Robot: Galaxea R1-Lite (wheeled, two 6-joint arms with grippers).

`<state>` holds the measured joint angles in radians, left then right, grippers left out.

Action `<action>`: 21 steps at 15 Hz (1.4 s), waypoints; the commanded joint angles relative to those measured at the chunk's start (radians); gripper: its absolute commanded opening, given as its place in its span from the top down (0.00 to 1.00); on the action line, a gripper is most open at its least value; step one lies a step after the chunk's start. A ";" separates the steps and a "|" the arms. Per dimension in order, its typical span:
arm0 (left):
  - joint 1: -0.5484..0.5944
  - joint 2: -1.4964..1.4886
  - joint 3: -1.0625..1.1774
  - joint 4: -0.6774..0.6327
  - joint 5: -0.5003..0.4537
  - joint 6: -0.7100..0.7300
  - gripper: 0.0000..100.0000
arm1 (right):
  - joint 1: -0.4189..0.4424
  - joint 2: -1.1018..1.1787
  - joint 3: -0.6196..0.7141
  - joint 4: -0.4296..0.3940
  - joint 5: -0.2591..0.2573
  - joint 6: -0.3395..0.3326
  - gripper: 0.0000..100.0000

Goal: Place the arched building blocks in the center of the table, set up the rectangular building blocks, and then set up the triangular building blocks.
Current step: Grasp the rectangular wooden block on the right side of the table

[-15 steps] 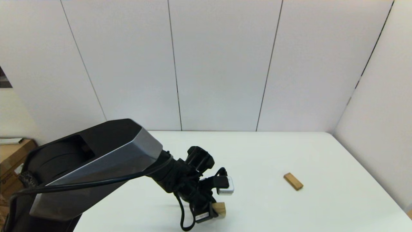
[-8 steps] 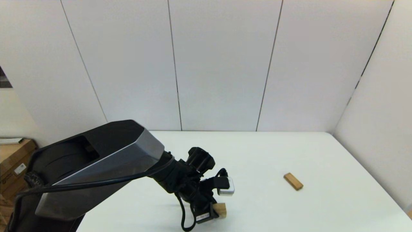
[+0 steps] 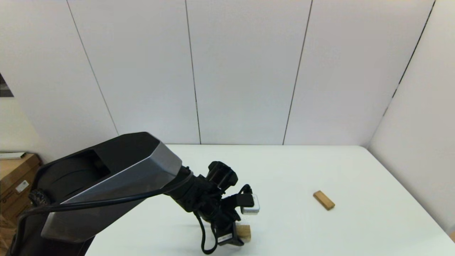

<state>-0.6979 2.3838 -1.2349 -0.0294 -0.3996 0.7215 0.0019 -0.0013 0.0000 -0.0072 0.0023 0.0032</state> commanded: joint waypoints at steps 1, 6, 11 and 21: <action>0.005 -0.020 -0.012 -0.001 -0.004 0.003 0.00 | 0.000 0.000 0.000 0.000 0.001 0.000 0.00; 0.049 -0.296 0.038 0.106 -0.001 -0.047 0.00 | 0.001 0.000 0.000 0.000 0.001 0.000 0.00; 0.113 -0.798 0.195 0.190 0.056 -0.157 0.00 | 0.001 0.000 0.000 0.000 0.001 0.000 0.00; 0.488 -1.744 0.382 0.419 0.311 -0.330 0.00 | 0.001 0.000 0.000 0.000 0.001 0.000 0.00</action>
<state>-0.4113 0.9347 -0.9332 0.3549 -0.1126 0.4734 0.0019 -0.0013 0.0000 -0.0072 0.0028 0.0028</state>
